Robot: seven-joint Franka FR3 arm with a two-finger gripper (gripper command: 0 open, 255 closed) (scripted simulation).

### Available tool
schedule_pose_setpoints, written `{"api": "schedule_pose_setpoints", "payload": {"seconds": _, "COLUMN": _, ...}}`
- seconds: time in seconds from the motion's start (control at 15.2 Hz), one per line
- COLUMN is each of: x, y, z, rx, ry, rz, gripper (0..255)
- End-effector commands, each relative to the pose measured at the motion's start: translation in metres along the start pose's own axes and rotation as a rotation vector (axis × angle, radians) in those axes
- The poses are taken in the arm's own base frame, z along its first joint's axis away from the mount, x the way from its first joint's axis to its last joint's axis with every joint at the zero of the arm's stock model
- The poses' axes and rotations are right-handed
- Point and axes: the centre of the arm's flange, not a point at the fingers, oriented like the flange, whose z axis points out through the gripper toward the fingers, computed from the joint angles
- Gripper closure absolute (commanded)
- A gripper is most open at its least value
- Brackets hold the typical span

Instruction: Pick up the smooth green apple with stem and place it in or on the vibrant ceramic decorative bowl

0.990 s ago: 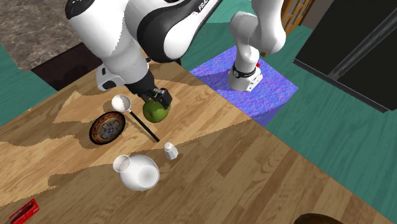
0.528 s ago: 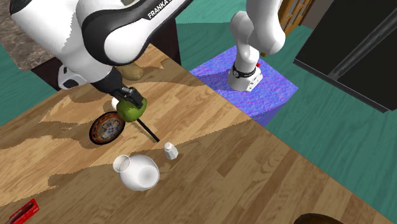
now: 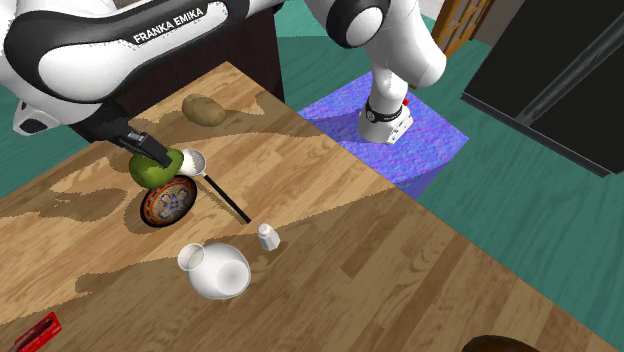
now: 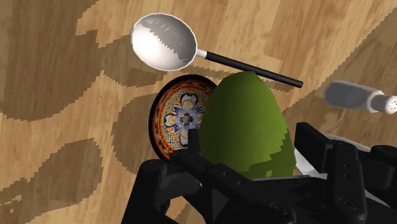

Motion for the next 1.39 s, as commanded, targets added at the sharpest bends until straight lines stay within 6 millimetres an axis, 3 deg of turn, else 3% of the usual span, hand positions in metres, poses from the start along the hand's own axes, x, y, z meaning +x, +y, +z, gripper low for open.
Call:
{"api": "schedule_pose_setpoints", "payload": {"seconds": 0.0, "x": 0.011, "y": 0.029, "z": -0.003, "rx": 0.000, "ry": -0.001, "rz": -0.002, "gripper": 255}}
{"api": "schedule_pose_setpoints", "payload": {"seconds": 1.12, "x": 0.018, "y": 0.040, "z": 0.086, "rx": 0.000, "ry": -0.001, "rz": -0.002, "gripper": 255}}
{"api": "schedule_pose_setpoints", "payload": {"seconds": 1.32, "x": 0.018, "y": 0.040, "z": 0.086, "rx": 0.000, "ry": -0.001, "rz": -0.002, "gripper": 255}}
